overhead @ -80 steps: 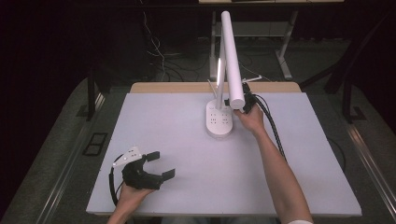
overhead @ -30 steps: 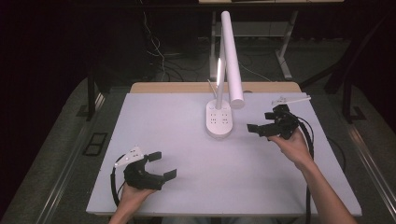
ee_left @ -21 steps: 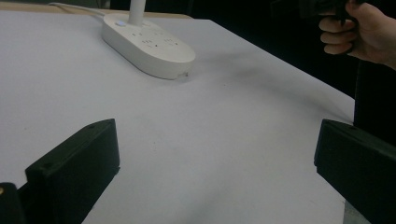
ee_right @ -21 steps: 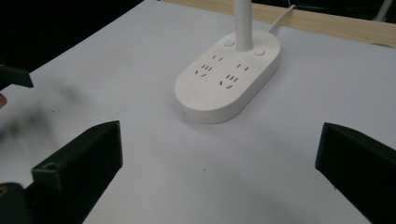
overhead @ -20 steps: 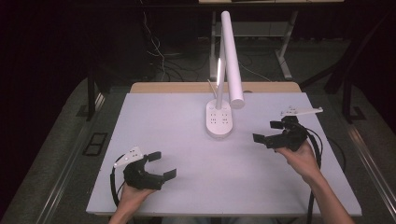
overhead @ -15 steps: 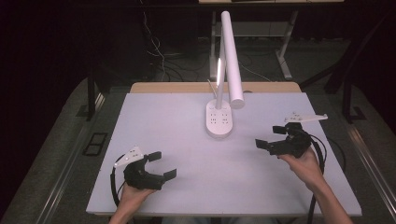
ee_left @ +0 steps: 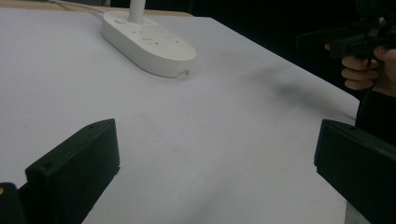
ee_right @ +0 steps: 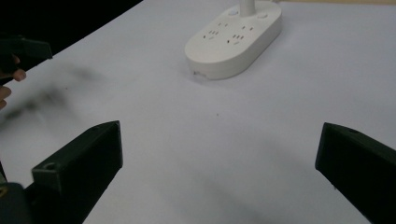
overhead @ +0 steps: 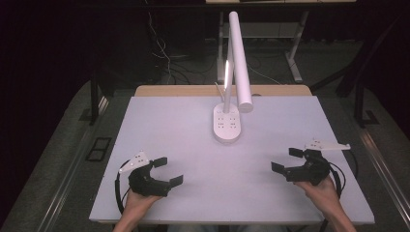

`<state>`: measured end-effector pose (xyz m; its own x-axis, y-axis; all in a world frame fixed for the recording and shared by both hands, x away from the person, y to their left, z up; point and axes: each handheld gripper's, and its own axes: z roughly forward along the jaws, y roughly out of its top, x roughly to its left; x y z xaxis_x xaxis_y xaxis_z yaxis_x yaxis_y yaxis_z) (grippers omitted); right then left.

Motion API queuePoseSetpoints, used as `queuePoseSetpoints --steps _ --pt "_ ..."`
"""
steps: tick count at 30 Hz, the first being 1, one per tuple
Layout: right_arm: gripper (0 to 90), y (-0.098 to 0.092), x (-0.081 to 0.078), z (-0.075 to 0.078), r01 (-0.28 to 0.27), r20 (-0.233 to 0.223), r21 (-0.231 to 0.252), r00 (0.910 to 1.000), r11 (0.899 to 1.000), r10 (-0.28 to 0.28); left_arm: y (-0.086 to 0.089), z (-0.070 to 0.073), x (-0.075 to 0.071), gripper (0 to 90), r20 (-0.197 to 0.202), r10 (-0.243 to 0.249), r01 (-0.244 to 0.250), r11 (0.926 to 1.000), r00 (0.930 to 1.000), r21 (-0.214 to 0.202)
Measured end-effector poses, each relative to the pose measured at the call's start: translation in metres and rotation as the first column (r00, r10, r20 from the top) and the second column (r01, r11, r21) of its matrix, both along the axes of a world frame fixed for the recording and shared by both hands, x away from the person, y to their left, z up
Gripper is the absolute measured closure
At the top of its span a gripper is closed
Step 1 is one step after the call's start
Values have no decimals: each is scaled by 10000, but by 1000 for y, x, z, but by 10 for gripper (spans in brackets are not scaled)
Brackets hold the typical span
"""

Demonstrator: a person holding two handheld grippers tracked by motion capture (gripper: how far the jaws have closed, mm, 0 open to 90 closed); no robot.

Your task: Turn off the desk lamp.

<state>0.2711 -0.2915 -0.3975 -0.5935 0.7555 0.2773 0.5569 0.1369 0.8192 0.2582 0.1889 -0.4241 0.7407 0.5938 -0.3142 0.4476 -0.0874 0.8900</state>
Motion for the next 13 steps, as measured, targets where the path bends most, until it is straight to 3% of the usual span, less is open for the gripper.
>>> queuePoseSetpoints --steps 13 --pt "7 -16 -29 -28 469 270 -404 9986 9981 -458 -1 0 1 0 -29 -44 44 10000 10000 25"
